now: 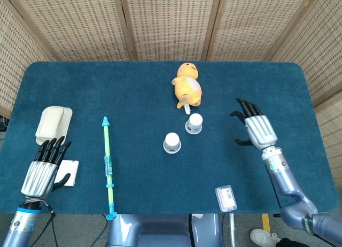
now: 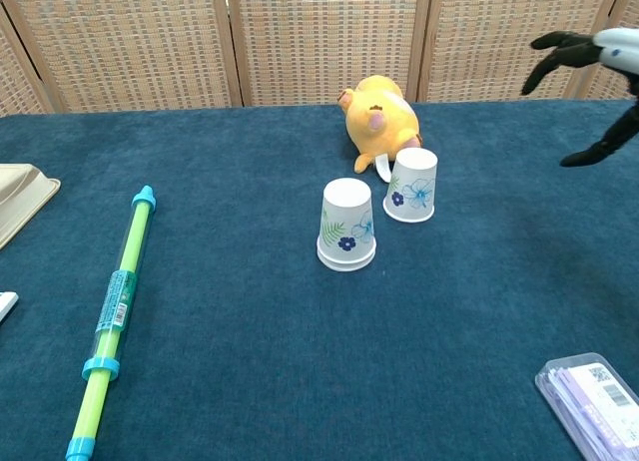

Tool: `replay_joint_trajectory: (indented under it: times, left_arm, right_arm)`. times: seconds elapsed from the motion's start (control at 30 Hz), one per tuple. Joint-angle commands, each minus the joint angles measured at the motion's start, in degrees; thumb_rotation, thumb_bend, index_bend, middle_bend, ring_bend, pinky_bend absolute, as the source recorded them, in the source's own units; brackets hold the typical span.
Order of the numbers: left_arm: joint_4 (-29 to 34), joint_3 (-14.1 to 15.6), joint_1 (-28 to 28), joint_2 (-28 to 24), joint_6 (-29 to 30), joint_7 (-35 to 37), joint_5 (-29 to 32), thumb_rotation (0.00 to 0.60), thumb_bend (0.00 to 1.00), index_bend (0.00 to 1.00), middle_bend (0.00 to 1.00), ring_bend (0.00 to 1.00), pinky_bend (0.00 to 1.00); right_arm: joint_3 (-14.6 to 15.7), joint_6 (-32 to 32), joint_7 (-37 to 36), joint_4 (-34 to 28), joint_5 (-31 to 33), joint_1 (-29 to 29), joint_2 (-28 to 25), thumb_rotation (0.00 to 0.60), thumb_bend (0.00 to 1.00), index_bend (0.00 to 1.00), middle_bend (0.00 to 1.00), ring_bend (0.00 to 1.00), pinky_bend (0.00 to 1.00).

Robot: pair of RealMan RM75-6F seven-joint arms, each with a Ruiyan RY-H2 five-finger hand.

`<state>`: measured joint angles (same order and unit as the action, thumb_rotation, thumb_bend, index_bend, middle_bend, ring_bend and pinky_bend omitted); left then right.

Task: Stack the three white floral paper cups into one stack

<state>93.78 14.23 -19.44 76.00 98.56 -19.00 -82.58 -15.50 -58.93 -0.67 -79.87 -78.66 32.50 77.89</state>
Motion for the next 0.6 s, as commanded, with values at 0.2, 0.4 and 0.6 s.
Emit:
replay_joint_trajectory:
  times: [0.2,0.4,0.6]
  left_arm:
    - [-0.91,-2.77,1.41,-1.26,-2.15,2.83,-0.51,0.6,0.26,0.06,0.0,0.0,0.04]
    - [-1.2,-4.89,2.22,-1.86,-4.44,3.84,-0.35,0.6,0.26,0.06,0.0,0.0,0.04]
    - [-1.65,-6.69,2.96,-2.01,-6.37,4.38,-0.36,0.6,0.26,0.06,0.0,0.0,0.04]
  right_arm:
    - [-2.47,8.89,6.4,4.69,6.22,9.09,8.51,0.6,0.24,0.31,0.01,0.0,0.15]
    - [-3.04,13.13,8.47,10.39,9.5,14.05,13.5,0.6,0.24,0.3,0.01,0.0,0.15]
    - [-3.5,15.64,8.47,16.24,11.5,17.39,16.71,0.6,0.24,0.29,0.01,0.0,0.15]
